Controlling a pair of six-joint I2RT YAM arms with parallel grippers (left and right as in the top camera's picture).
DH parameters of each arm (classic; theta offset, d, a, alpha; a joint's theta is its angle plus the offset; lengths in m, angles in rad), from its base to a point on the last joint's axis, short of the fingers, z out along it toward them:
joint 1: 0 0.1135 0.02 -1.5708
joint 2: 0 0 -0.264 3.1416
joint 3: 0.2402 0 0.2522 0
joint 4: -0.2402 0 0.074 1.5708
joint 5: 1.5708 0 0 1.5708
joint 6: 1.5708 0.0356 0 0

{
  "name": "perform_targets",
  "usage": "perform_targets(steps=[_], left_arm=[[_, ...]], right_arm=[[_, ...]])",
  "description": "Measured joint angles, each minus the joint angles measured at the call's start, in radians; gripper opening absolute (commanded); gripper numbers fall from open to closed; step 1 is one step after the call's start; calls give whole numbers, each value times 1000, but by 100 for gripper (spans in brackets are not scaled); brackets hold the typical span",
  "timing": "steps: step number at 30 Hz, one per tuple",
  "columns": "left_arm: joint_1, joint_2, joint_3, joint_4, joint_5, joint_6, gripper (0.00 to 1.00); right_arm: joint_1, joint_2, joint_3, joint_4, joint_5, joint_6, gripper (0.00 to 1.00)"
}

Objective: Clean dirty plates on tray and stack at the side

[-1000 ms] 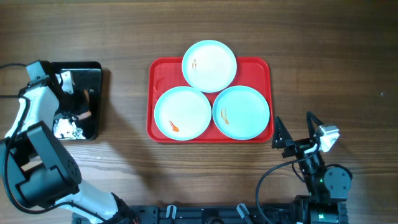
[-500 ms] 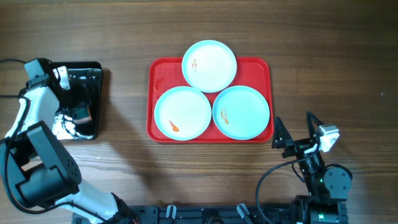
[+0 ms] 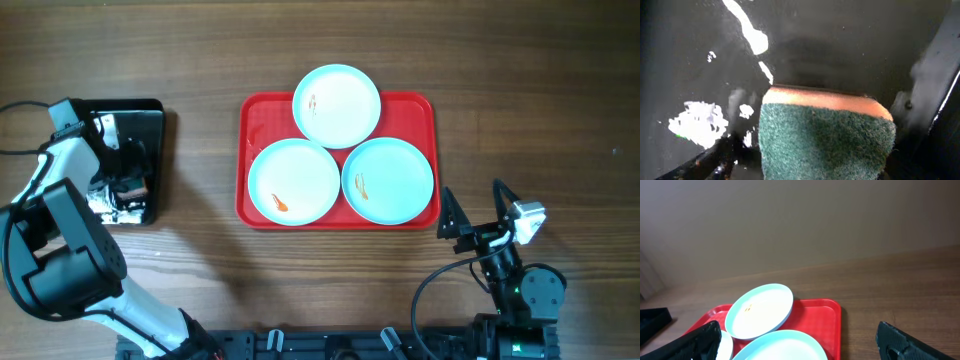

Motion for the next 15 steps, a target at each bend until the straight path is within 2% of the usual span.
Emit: perform_targets(steps=[8, 15], left_arm=[[0, 0, 0, 4, -2, 2, 54], [0, 0, 0, 4, -3, 0, 25]], right_arm=[[0, 0, 0, 0, 0, 0, 100], [0, 0, 0, 0, 0, 0, 100]])
